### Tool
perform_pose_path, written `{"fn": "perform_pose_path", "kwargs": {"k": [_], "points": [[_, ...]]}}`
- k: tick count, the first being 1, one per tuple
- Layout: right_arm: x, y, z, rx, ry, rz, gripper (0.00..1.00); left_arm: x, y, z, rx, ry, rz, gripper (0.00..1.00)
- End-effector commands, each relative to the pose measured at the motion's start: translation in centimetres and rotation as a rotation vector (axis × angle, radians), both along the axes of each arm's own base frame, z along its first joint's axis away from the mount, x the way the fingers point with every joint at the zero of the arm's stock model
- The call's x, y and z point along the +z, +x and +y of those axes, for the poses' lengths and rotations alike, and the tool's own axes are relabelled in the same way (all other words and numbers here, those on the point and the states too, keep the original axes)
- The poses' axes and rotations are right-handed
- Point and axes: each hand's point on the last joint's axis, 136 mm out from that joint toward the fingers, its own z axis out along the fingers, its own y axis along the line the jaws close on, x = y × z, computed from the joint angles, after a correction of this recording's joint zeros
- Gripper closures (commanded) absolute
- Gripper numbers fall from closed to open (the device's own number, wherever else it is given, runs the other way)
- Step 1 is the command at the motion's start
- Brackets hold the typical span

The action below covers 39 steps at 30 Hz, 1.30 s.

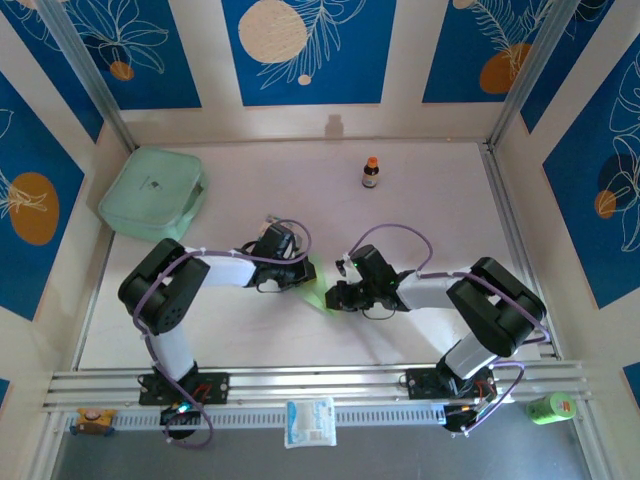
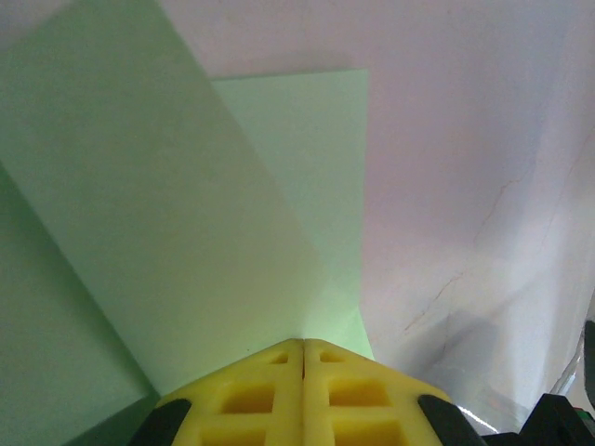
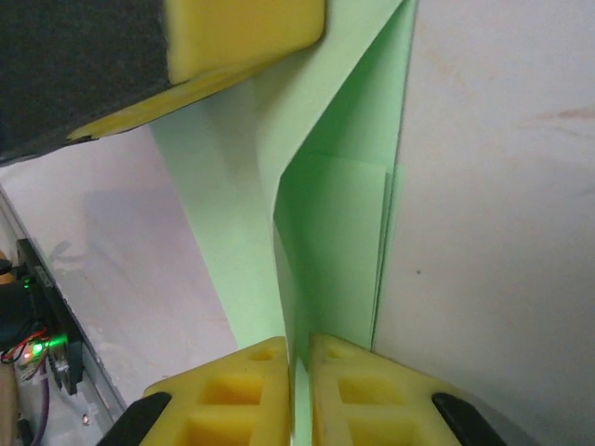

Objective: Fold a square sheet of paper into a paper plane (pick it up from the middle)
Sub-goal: Fourth fold the wing at the center of the table.

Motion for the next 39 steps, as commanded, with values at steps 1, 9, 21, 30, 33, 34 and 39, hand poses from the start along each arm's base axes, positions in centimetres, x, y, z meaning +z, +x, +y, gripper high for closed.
{"fn": "perform_pose_path", "kwargs": {"k": [1,9,21,30,33,34,39], "points": [[0.1,-1.5,0.1,0.036,0.025,0.070,0.87,-1.5,-0.7,0.7,-0.014,0.057,0.021,0.98],[1.3,0.2,0.0,-0.017,0.038,0.057,0.74,-1.3,-0.7,0.6,-0.013,0.041,0.010,0.98],[1.2,1.9,0.9,-0.017,0.027,0.061,0.71,-1.1,-0.7,0.5,-0.014,0.031,0.005,0.98],[0.7,1.6,0.8,-0.013,0.045,0.073,0.85,-1.1,-0.7,0.5,-0.014,0.032,0.006,0.98],[0.3,1.0,0.7,-0.004,0.059,0.091,0.90,-1.1,-0.7,0.5,-0.013,0.032,0.007,0.98],[0.1,0.7,0.6,-0.004,0.062,0.099,0.91,-1.1,-0.7,0.5,-0.012,0.033,0.007,0.98],[-0.6,-0.3,0.2,-0.004,0.067,0.129,0.91,-1.1,-0.7,0.7,-0.007,0.041,0.008,0.98]]}}
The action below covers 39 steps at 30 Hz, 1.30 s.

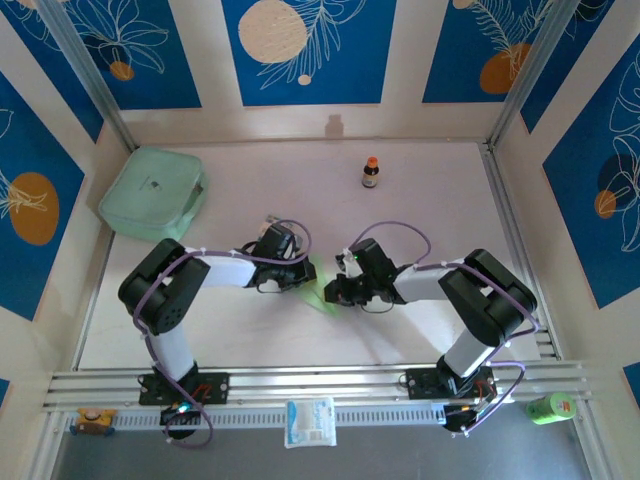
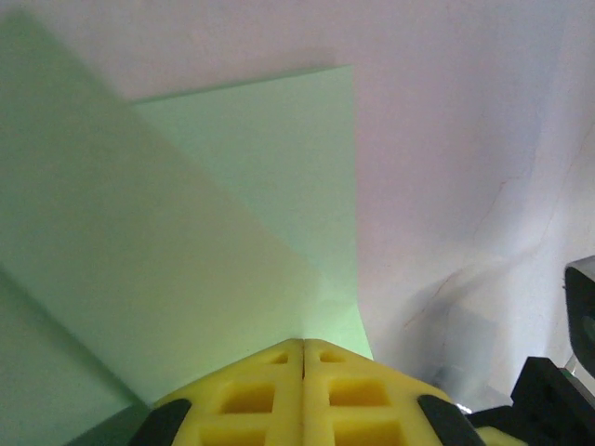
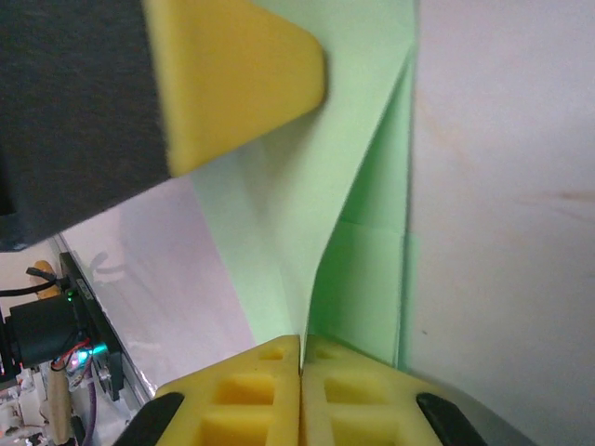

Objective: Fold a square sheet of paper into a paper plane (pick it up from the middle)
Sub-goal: Fourth fold the wing at the center of the table.

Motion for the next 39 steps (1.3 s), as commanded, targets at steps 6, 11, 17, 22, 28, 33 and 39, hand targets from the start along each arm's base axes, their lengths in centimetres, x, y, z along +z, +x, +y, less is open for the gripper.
{"fn": "perform_pose_path", "kwargs": {"k": [6,11,17,22,28,33,39], "points": [[0.0,-1.5,-0.5,0.013,0.020,0.057,0.85,-1.1,-0.6,0.7,-0.006,0.041,0.009,0.98],[0.7,-0.8,-0.4,-0.002,0.045,0.059,0.83,-1.1,-0.6,0.7,-0.006,0.041,0.007,0.98],[0.0,-1.4,-0.6,-0.013,0.047,0.104,0.90,-1.1,-0.6,0.8,-0.005,0.041,0.006,0.98],[-1.0,-2.2,-0.9,-0.023,0.045,0.154,0.91,-1.1,-0.6,0.9,-0.001,0.044,0.003,0.98],[-1.7,-2.7,-1.1,-0.026,0.039,0.189,0.92,-1.2,-0.6,1.1,0.008,0.048,0.001,0.98],[-2.3,-2.7,-1.7,-0.062,0.011,0.225,0.96,-1.0,-0.5,0.9,0.008,0.039,-0.007,0.98],[-2.1,-2.7,-1.6,-0.061,0.025,0.231,0.95,-1.0,-0.5,1.0,0.009,0.039,-0.007,0.97]]}}
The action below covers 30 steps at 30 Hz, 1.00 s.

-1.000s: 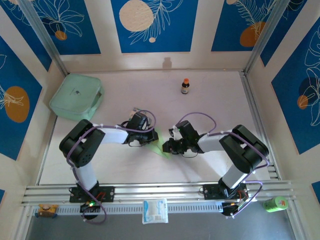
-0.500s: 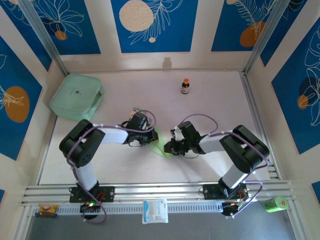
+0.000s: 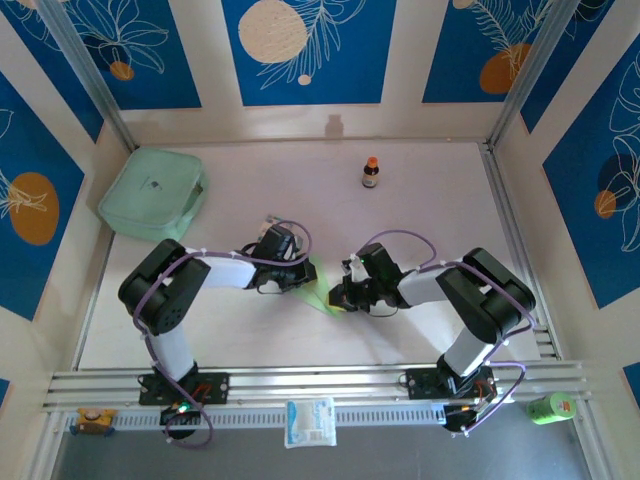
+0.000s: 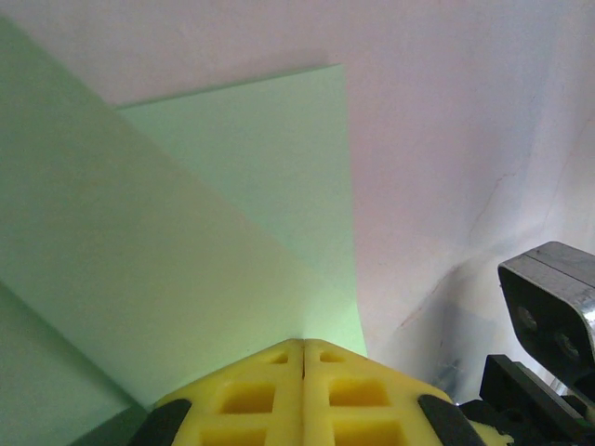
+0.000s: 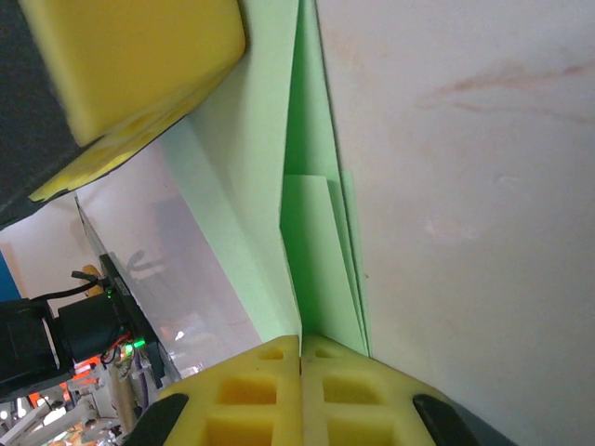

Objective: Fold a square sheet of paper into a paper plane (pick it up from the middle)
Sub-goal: Fourth fold the wing at the center of the table.

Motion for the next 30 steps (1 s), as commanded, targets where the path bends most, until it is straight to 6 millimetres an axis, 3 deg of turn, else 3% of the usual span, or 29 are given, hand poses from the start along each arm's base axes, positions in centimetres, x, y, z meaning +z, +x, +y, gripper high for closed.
{"fn": "perform_pose_path", "kwargs": {"k": [1,4,8,17,30], "points": [[-1.3,-1.7,-0.8,0.008,-0.025,0.092,0.93,-0.9,-0.5,1.0,0.010,0.047,0.004,0.97],[-0.3,-1.3,-0.5,0.020,-0.007,0.053,0.82,-0.9,-0.5,1.0,0.009,0.048,0.004,0.98],[0.7,-0.8,-0.5,0.041,-0.034,-0.019,0.76,-0.8,-0.5,1.0,0.006,0.044,0.004,0.98],[1.1,-0.6,-1.0,0.098,-0.137,-0.150,0.73,-0.8,-0.5,0.8,0.006,0.039,0.006,0.98],[-0.7,-1.5,-1.5,0.120,-0.198,-0.111,0.79,-0.8,-0.6,0.8,0.004,0.038,0.007,0.98]]}}
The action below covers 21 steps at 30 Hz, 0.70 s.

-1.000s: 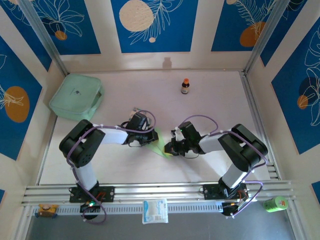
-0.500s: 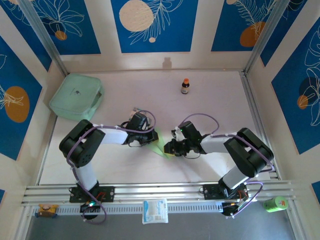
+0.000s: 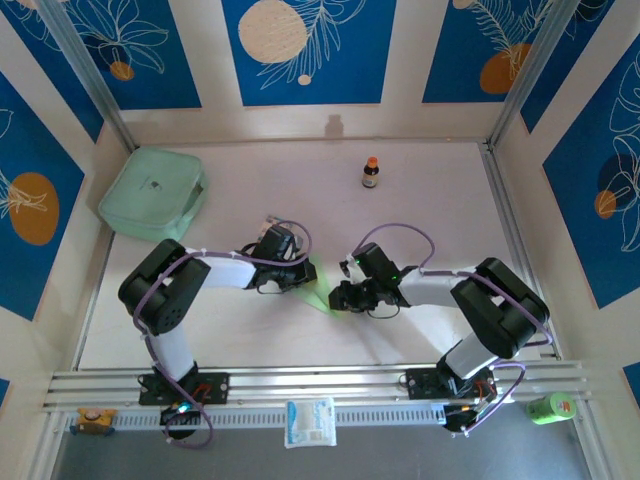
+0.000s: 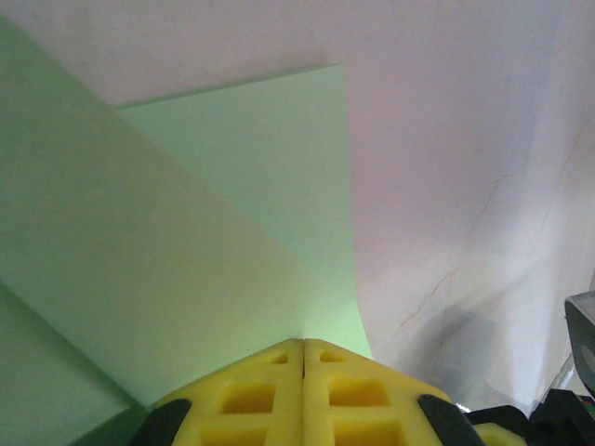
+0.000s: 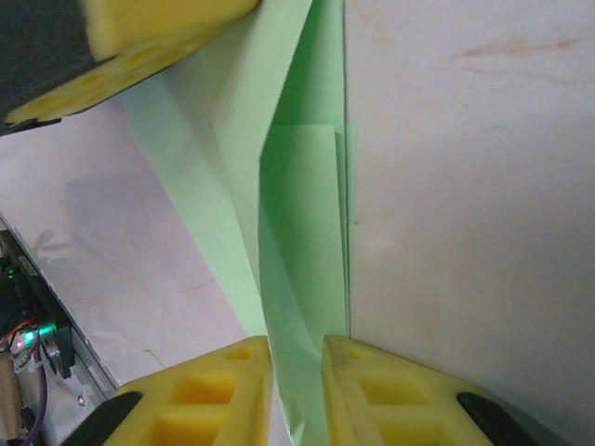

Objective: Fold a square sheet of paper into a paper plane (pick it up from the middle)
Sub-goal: Fourth fold the wing at the center of the table.

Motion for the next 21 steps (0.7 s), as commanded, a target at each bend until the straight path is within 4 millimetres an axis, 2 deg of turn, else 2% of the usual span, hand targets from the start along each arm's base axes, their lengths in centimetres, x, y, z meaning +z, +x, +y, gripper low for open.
{"fn": "perform_pose_path", "kwargs": {"k": [1,8,15,21], "points": [[-1.0,-0.8,-0.3,0.016,-0.033,0.031,0.80,-0.8,-0.6,0.8,0.005,0.040,0.009,0.98],[-1.4,-1.0,-0.5,0.009,-0.034,0.052,0.88,-0.9,-0.6,0.8,0.004,0.037,0.010,0.98],[-0.7,-0.9,-0.5,0.006,-0.016,0.053,0.82,-0.9,-0.6,0.8,0.006,0.040,0.011,0.98],[-0.6,-1.7,-0.8,0.019,-0.002,0.073,0.83,-0.9,-0.6,0.8,0.006,0.040,0.011,0.98]]}}
